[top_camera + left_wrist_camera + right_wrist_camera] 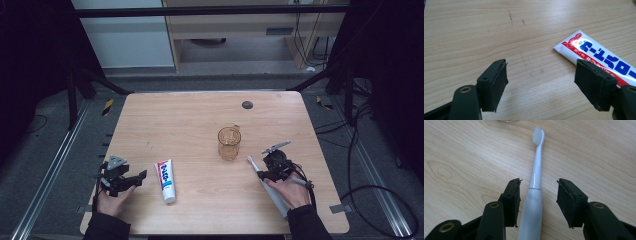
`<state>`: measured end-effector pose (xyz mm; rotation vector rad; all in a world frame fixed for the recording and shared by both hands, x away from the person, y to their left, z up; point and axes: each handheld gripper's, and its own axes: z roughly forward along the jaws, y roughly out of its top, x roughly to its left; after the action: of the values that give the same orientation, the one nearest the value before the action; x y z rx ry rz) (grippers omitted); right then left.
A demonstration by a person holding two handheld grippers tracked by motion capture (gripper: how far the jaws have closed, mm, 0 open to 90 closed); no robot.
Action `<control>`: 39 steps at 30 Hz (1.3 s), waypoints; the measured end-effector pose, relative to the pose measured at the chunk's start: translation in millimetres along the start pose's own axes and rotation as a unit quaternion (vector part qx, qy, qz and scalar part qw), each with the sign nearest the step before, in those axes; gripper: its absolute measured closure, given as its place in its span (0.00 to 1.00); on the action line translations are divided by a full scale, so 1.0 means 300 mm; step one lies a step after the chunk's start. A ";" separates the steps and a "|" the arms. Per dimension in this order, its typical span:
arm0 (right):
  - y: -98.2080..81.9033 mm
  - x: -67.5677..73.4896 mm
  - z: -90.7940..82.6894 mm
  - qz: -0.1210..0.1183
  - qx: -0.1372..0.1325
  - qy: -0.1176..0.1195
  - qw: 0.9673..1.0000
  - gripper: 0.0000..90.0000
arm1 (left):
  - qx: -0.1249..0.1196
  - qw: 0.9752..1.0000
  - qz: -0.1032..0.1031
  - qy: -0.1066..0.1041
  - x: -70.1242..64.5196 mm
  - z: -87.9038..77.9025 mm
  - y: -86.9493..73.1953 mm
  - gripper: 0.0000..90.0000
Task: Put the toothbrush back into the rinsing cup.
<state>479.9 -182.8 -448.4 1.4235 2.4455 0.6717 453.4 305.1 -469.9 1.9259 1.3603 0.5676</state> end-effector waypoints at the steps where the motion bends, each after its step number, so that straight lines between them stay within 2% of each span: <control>1: -0.001 0.000 0.003 -0.002 0.003 0.002 1.000 0.59 | 0.000 1.000 0.000 0.000 0.000 0.000 0.000 0.28; 8: -0.007 -0.001 0.018 -0.004 0.023 0.006 1.000 0.59 | 0.001 1.000 0.001 0.000 0.000 0.000 0.000 0.28; 23: -0.020 0.001 0.047 -0.007 0.044 0.006 0.999 0.60 | 0.001 1.000 0.001 0.000 0.000 -0.001 0.001 0.28; 39: -0.024 -0.001 0.059 -0.004 0.060 0.005 0.998 0.69 | 0.000 1.000 0.001 0.000 0.001 -0.002 0.001 0.28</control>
<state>482.1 -181.3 -467.3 1.4545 2.5373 0.5388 453.2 305.6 -469.3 1.9269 1.3595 0.5690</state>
